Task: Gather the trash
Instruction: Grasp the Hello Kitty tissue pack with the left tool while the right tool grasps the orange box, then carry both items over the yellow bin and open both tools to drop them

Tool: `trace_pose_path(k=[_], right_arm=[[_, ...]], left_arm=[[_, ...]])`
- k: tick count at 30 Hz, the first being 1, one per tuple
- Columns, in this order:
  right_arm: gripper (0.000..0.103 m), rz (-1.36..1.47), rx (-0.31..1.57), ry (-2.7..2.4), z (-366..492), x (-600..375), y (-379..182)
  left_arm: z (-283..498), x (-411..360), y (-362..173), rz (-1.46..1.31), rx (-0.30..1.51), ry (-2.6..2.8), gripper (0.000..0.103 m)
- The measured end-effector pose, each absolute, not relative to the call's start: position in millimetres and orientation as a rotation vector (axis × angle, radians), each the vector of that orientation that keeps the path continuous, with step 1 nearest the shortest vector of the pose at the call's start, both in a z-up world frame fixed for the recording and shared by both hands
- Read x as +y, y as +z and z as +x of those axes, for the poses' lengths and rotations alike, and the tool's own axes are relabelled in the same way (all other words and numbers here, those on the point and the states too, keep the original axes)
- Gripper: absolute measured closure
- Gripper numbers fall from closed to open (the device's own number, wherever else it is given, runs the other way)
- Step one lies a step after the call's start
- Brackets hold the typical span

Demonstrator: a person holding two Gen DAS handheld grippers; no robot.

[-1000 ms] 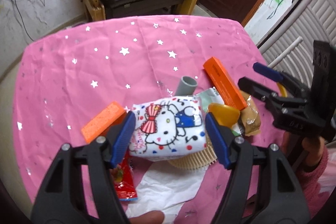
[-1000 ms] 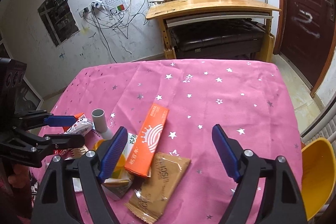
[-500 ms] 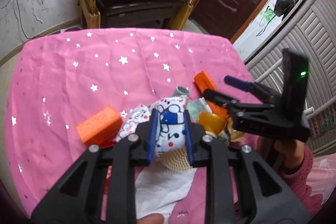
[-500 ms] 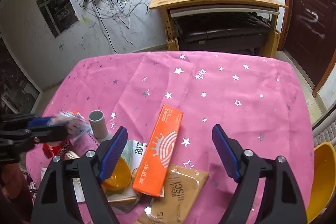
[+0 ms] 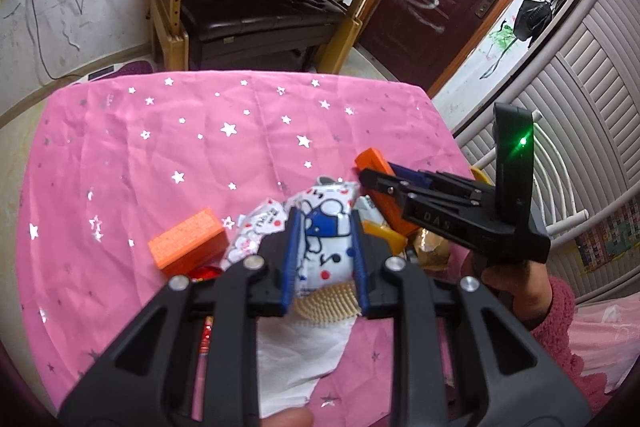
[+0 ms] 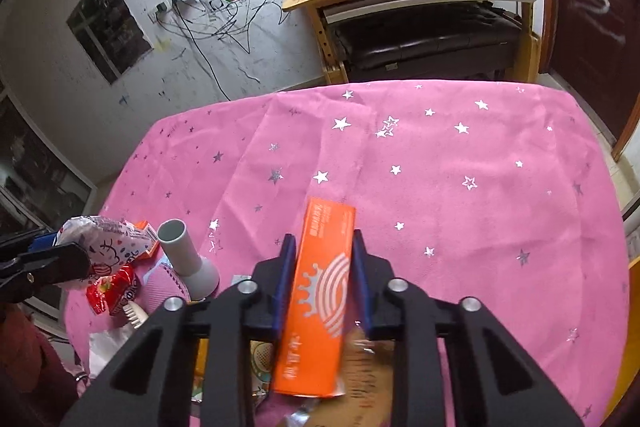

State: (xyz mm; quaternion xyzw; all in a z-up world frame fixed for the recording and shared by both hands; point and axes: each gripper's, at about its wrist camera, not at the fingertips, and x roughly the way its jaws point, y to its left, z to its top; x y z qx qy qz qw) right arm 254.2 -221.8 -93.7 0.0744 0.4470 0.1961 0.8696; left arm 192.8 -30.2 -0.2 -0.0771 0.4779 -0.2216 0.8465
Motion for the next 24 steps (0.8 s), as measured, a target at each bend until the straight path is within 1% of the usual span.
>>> trace_pose_path(k=[5, 6, 12, 24], right_arm=[[0.084, 0.178, 0.875, 0.401, 246.6, -232.6, -77.4], [0.086, 0.180, 0.866, 0.401, 245.3, -233.7, -74.2], [0.086, 0.186, 0.812, 0.386, 234.7, -246.0, -59.2], [0.086, 0.262, 0.724, 0.360, 216.1, -302.3, -45.1]], left_arm=[[191.9, -32.9, 5.8, -0.151, 0.995, -0.463, 0.082], [191.5, -34.2, 6.7, -0.149, 0.994, -0.462, 0.082], [191.0, -47.5, 14.1, -0.123, 0.981, -0.465, 0.081], [195.2, -111.1, 28.3, -0.034, 0.973, -0.500, 0.081]])
